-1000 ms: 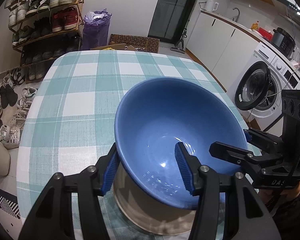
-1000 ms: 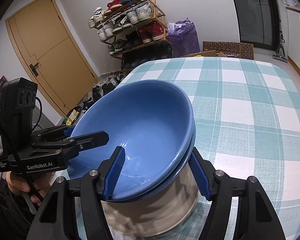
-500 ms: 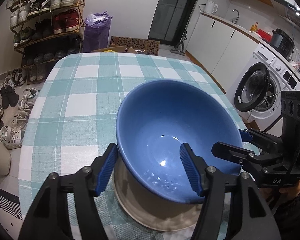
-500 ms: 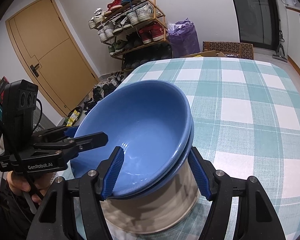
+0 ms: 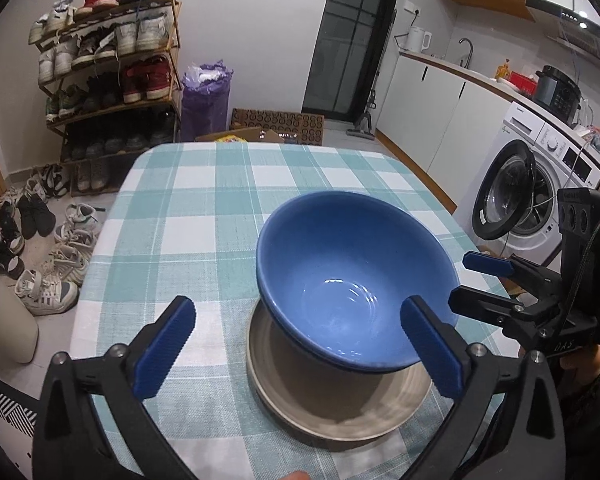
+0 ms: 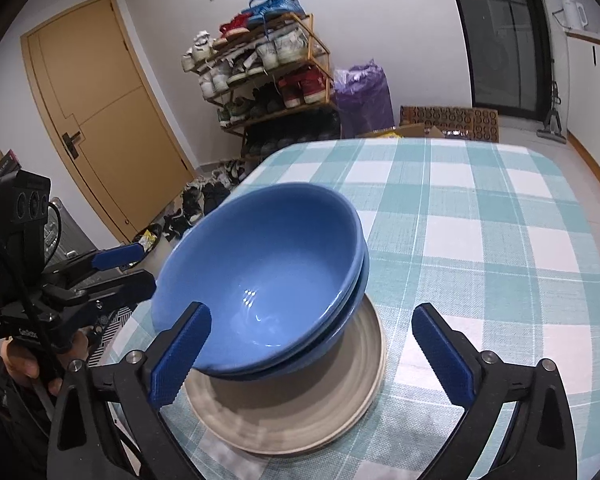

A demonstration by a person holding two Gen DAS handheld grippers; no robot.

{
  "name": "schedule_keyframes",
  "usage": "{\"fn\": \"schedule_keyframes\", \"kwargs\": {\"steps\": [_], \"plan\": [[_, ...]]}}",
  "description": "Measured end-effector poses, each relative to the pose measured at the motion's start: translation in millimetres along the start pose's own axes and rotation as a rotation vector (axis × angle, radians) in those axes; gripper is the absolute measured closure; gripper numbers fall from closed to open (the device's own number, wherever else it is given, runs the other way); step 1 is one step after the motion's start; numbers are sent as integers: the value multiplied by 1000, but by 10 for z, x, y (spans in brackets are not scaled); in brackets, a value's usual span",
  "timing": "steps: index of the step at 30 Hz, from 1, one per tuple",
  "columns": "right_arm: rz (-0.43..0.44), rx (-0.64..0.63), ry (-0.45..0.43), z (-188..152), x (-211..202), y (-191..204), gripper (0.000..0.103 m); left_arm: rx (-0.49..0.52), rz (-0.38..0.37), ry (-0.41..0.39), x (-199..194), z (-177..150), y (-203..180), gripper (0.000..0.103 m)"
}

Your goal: Organize plates and bowls

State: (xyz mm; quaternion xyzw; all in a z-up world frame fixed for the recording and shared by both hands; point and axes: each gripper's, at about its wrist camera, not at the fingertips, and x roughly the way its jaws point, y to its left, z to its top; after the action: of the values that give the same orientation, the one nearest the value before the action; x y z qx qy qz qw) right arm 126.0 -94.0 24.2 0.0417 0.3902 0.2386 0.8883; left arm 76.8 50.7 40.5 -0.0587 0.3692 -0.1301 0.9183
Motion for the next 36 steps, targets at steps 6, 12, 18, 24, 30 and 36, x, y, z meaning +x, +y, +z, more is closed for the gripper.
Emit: {"fn": "schedule_keyframes", "kwargs": {"steps": [6, 12, 18, 24, 30, 36], "plan": [[2, -52, -41, -113, -153, 36, 1, 17, 20, -45, -119, -133, 0, 0], [1, -66, -52, -254, -217, 43, 1, 28, 62, -78, -186, -326, -6, 0], [-11, -66, -60, -414, -231, 15, 1, 28, 79, -95, -234, -506, -7, 0], [-21, -58, -82, -564, -286, -1, 1, 18, 114, -144, -286, -654, 9, 0], [-16, -68, -122, -713, -391, 20, 1, 12, 133, -182, -300, -793, 6, 0], [-15, -97, -191, -870, -538, 110, 1, 30, 157, -207, -301, -874, -98, 0]]}}
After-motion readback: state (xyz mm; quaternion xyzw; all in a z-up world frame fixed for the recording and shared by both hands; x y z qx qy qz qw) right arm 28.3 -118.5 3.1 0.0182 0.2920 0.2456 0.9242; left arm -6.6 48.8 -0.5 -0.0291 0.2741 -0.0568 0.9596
